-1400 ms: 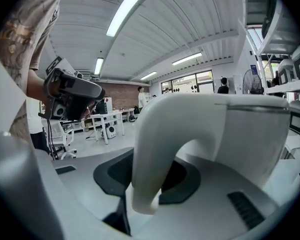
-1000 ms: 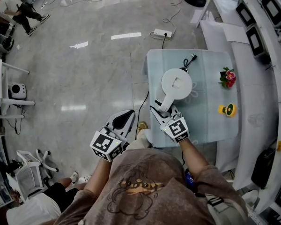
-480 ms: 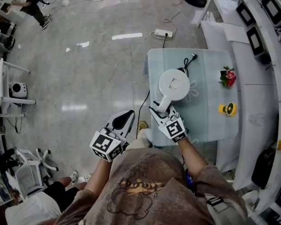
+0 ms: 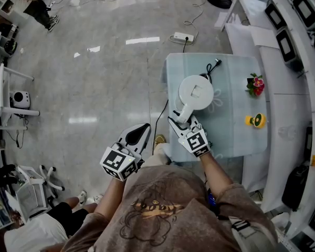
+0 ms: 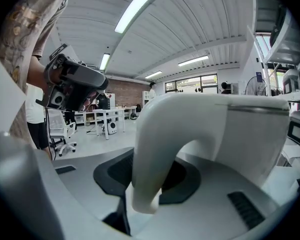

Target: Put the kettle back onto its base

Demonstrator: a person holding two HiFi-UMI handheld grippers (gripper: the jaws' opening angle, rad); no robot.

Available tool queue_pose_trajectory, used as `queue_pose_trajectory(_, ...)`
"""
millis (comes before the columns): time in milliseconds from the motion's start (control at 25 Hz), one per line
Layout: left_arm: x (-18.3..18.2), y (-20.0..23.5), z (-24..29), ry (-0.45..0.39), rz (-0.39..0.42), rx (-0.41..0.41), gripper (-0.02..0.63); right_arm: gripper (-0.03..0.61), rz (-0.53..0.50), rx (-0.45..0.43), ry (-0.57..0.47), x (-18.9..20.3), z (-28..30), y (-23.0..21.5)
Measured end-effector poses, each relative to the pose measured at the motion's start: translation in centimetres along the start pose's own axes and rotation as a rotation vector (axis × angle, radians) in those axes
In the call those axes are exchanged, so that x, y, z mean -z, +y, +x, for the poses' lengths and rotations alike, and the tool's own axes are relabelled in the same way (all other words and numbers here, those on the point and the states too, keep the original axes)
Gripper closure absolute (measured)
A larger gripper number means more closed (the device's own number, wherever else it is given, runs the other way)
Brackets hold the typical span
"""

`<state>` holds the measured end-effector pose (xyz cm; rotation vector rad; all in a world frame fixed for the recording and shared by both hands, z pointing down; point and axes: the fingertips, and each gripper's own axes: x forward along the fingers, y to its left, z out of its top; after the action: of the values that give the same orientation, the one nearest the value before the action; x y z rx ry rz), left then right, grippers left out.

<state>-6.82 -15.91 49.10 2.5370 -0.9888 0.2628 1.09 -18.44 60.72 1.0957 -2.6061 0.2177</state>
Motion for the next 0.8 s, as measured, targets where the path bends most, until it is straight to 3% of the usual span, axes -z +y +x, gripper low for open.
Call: queue_pose_trajectory(800,0.58,0.19,-0.81,-0.01,-0.005,-0.004,0.592,0.454,0.006,0.009,0.001,0.02,0.09,0.22)
